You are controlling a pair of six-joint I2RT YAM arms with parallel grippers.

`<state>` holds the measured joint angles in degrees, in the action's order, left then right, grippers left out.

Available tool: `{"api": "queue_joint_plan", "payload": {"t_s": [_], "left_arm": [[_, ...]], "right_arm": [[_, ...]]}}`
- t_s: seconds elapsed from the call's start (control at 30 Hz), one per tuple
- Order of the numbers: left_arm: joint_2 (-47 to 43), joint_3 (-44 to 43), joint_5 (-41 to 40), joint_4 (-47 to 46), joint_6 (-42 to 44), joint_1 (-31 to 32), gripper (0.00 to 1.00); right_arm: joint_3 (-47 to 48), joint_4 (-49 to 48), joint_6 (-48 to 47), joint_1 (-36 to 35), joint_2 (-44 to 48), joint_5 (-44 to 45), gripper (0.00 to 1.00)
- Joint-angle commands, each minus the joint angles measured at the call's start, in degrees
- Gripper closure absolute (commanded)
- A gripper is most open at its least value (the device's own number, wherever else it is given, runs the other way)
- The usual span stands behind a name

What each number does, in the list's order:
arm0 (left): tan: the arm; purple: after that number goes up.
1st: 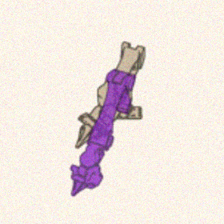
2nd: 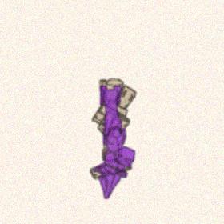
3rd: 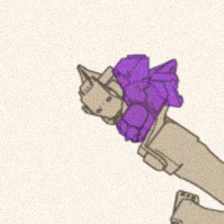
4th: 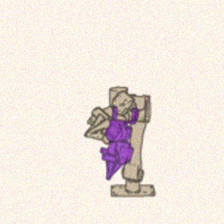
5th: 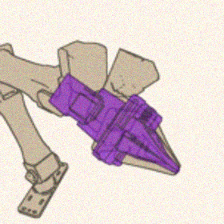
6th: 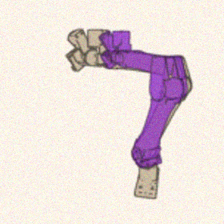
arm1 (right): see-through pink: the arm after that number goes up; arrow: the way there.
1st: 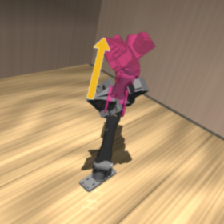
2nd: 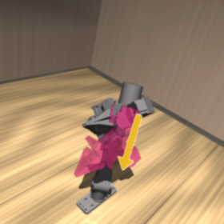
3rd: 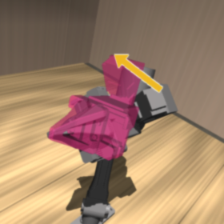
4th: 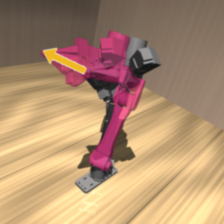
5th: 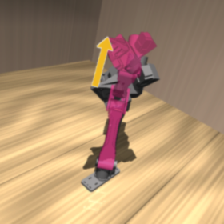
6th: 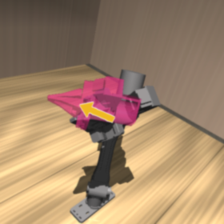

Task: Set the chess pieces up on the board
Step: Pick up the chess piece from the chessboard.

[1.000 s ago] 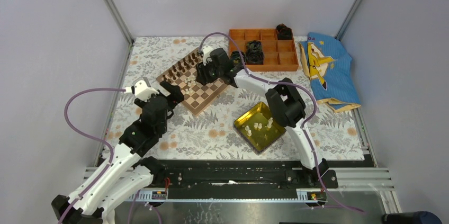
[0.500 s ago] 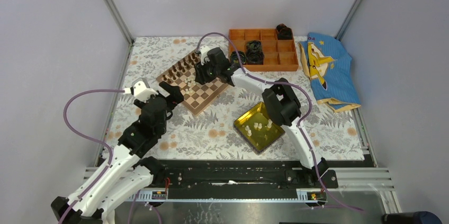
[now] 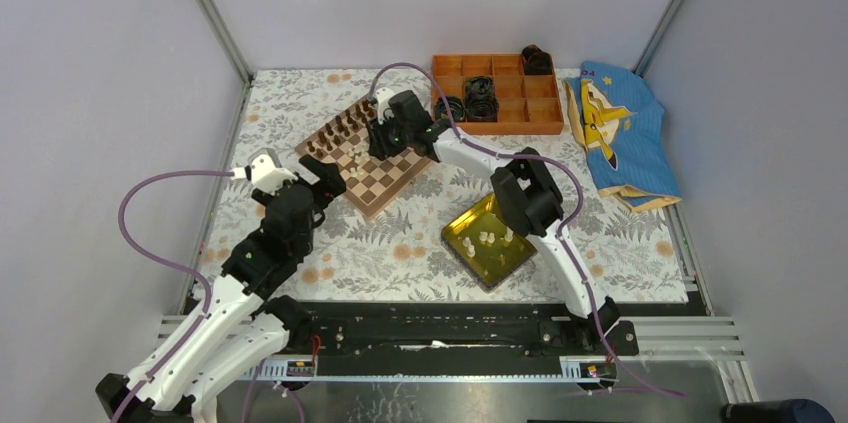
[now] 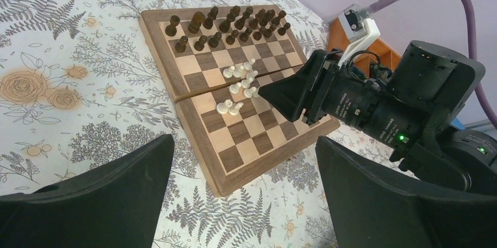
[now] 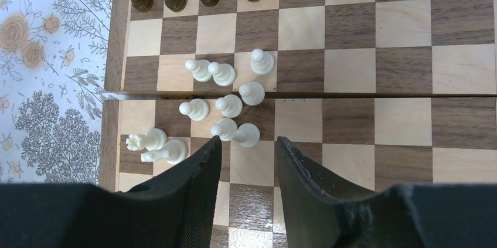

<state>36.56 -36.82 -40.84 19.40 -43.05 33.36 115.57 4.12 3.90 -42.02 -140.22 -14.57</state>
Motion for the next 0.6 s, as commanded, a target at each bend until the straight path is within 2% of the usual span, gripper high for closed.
{"api": "queue_joint_plan", "payload": {"t_s": [0.0, 0.57], "left_arm": [[-0.5, 0.5, 0.0, 0.2, -0.8, 0.3, 0.01], [-0.7, 1.2, 0.1, 0.1, -1.4, 0.3, 0.01]], "right_arm": [[3.9, 0.1, -0.3, -0.7, -1.0, -1.0, 0.54], [7.4, 1.4, -0.5, -0.7, -3.6, -1.5, 0.59]]}}
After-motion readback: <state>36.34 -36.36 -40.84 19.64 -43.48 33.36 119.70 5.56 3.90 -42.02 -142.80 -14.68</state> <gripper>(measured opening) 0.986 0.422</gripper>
